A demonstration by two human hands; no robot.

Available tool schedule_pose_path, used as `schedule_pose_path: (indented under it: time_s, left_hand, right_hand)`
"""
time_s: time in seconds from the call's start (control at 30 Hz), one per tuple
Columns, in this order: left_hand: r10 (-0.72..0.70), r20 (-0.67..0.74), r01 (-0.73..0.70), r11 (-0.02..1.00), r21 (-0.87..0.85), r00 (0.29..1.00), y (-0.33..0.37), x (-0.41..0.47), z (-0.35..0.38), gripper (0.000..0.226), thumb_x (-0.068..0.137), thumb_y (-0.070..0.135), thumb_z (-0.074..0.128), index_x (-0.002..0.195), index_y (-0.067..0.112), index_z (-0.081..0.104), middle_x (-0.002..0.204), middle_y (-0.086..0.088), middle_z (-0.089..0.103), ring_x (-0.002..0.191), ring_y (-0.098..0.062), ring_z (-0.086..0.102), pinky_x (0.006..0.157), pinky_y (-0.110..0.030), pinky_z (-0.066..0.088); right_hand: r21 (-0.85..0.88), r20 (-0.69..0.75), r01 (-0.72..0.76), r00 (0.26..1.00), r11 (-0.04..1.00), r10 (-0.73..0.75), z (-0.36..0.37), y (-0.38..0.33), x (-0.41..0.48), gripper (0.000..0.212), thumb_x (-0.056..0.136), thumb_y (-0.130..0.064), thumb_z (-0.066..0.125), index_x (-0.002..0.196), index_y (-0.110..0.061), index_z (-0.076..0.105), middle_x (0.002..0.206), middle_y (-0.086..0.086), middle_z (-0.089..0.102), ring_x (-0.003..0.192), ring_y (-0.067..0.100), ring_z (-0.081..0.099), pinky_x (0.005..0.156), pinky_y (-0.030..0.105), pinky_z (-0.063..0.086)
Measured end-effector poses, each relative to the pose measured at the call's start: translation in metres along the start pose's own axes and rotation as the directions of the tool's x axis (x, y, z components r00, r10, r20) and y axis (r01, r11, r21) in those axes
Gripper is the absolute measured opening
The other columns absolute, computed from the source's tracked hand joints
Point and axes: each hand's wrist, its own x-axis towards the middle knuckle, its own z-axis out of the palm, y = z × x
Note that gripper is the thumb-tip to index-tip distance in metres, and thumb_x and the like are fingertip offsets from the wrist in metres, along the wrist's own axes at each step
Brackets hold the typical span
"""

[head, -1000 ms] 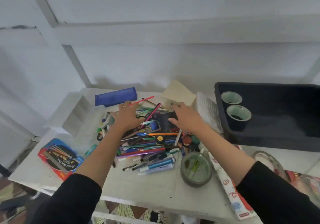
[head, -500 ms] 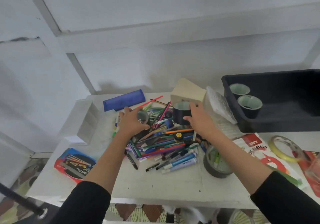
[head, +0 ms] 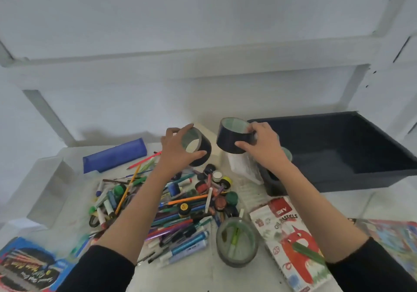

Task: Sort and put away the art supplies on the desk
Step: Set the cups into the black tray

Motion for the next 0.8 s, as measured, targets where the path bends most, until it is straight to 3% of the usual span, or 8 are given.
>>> schedule_pose_path:
  time_s: [0.1, 0.23, 0.37, 0.47, 0.63, 0.8]
  left_hand:
    - [0.08, 0.022, -0.077, 0.992, -0.102, 0.997, 0.046, 0.025, 0.047, 0.076, 0.07, 0.034, 0.081, 0.136, 0.037, 0.044, 0.126, 0.0, 0.033, 0.119, -0.021, 0.029, 0.096, -0.028, 0.028]
    - [0.185, 0.078, -0.168, 0.969, -0.182, 0.98, 0.109, 0.066, 0.117, 0.078, 0.07, 0.035, 0.081, 0.138, 0.037, 0.043, 0.13, 0.0, 0.032, 0.119, -0.017, 0.029, 0.1, -0.026, 0.028]
    - [0.251, 0.198, -0.226, 0.964, -0.142, 0.947, 0.156, 0.1, 0.19, 0.08, 0.071, 0.037, 0.081, 0.14, 0.037, 0.041, 0.136, -0.003, 0.031, 0.126, -0.023, 0.027, 0.109, -0.038, 0.028]
    - [0.29, 0.305, -0.264, 0.956, -0.126, 0.907, 0.172, 0.114, 0.233, 0.079, 0.071, 0.037, 0.081, 0.14, 0.035, 0.043, 0.14, -0.003, 0.029, 0.13, -0.023, 0.025, 0.111, -0.05, 0.028]
    - [0.267, 0.423, -0.283, 0.959, -0.027, 0.866, 0.177, 0.122, 0.274, 0.082, 0.072, 0.039, 0.079, 0.142, 0.04, 0.037, 0.145, -0.004, 0.026, 0.135, -0.025, 0.02, 0.109, -0.057, 0.027]
    - [0.21, 0.497, -0.308, 0.944, 0.123, 0.842, 0.166, 0.13, 0.29, 0.081, 0.074, 0.04, 0.077, 0.143, 0.039, 0.036, 0.148, -0.005, 0.024, 0.134, -0.028, 0.02, 0.107, -0.059, 0.029]
  right_hand:
    - [-0.108, 0.045, -0.024, 0.999, 0.994, 0.029, -0.05, 0.041, 0.016, 0.034, 0.075, -0.03, 0.077, 0.098, -0.019, 0.055, 0.108, -0.003, 0.046, 0.093, 0.012, 0.045, 0.078, 0.025, 0.034]
    - [-0.212, 0.138, -0.081, 0.984, 0.974, 0.112, -0.11, 0.108, 0.034, 0.035, 0.07, -0.027, 0.081, 0.091, -0.019, 0.055, 0.108, 0.001, 0.049, 0.097, 0.015, 0.045, 0.081, 0.028, 0.036]
    - [-0.228, 0.24, -0.149, 0.949, 0.962, 0.204, -0.147, 0.18, 0.042, 0.035, 0.064, -0.023, 0.086, 0.083, -0.018, 0.057, 0.108, 0.005, 0.049, 0.088, 0.019, 0.052, 0.069, 0.03, 0.05]
    - [-0.188, 0.35, -0.168, 0.909, 0.968, 0.226, -0.156, 0.216, 0.041, 0.033, 0.063, -0.013, 0.086, 0.08, -0.014, 0.058, 0.108, 0.004, 0.048, 0.079, 0.018, 0.057, 0.056, 0.022, 0.053]
    - [-0.287, 0.525, -0.044, 0.828, 0.957, 0.196, -0.141, 0.244, 0.04, 0.036, 0.058, -0.016, 0.088, 0.069, -0.025, 0.054, 0.106, 0.001, 0.051, 0.092, 0.017, 0.053, 0.081, 0.031, 0.051]
    - [-0.224, 0.569, 0.004, 0.813, 0.975, 0.127, -0.123, 0.25, 0.048, 0.039, 0.06, -0.016, 0.087, 0.066, -0.027, 0.05, 0.102, 0.0, 0.05, 0.088, 0.015, 0.051, 0.078, 0.027, 0.048]
